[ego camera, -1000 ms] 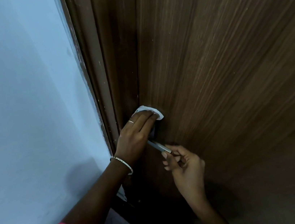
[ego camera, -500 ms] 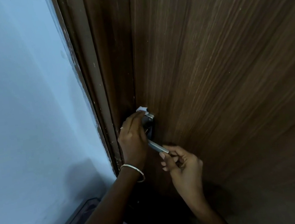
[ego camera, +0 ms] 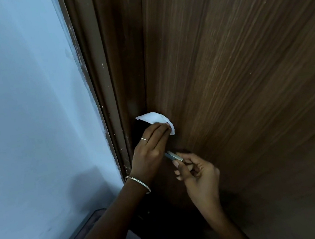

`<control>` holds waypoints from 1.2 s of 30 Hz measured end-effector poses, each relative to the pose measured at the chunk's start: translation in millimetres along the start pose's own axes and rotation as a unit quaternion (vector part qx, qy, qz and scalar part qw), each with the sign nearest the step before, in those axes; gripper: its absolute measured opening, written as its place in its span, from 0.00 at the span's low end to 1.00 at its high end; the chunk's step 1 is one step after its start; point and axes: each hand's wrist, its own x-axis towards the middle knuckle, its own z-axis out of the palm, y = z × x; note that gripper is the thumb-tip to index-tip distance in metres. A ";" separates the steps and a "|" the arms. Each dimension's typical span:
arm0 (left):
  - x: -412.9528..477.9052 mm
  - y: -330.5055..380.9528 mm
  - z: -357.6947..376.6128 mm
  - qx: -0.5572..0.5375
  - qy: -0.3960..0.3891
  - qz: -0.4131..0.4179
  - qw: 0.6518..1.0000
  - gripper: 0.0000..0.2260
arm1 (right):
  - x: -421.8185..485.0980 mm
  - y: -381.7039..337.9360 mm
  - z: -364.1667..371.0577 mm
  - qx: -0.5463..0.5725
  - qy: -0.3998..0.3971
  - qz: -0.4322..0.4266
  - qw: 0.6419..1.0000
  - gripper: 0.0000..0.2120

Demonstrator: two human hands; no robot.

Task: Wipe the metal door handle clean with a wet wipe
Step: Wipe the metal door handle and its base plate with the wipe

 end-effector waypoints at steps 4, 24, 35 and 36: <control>13.0 1.2 1.0 -0.080 0.068 -0.153 0.983 0.10 | 0.7 1.4 0.3 0.004 -0.008 0.006 1.000 0.10; 1.7 -0.7 6.9 -0.084 -0.003 -0.383 0.920 0.09 | 0.3 -0.1 1.6 0.020 -0.001 0.007 1.000 0.09; -17.8 15.0 27.9 -0.553 0.206 -0.725 0.355 0.11 | -0.4 -0.7 2.1 0.015 0.004 -0.007 1.000 0.08; -16.4 13.1 28.3 -0.564 0.207 -0.728 0.329 0.11 | -0.5 -0.6 2.0 0.015 0.005 -0.009 1.000 0.08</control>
